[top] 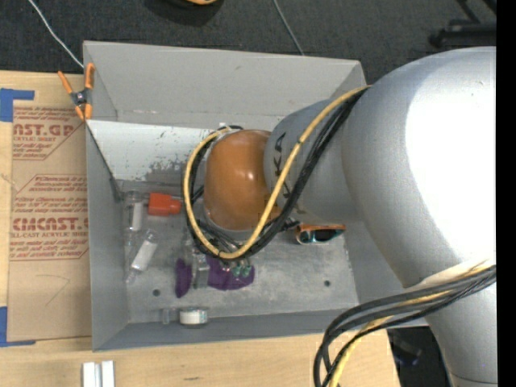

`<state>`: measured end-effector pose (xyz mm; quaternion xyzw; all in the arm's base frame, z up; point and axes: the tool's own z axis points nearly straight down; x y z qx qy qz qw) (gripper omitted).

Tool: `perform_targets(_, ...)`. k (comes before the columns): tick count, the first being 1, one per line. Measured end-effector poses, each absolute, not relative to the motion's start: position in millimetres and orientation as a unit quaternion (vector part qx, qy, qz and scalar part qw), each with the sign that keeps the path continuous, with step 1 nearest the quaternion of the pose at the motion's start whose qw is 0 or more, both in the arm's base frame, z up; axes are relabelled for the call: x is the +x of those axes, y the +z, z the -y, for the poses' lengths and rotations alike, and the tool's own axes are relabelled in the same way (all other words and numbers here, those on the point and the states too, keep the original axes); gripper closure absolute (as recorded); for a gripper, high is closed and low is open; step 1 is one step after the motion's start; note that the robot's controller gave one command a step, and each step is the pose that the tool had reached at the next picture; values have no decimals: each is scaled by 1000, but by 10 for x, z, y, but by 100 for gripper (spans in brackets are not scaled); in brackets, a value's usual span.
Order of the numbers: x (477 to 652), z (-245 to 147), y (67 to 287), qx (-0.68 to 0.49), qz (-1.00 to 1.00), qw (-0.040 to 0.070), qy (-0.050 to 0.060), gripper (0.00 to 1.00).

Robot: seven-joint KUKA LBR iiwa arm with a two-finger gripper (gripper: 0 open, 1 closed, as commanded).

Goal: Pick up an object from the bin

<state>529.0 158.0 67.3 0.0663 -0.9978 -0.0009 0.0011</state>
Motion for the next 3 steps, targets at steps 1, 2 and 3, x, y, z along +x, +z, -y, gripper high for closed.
perform_targets(1, 5274, -1576, 719, 66, 998, 4, 0, 100)
perform_targets(2, 5258, -1574, 920, 66, 998, 6, 0, 100)
perform_targets(3, 5272, -1577, 1109, 66, 998, 4, 0, 100)
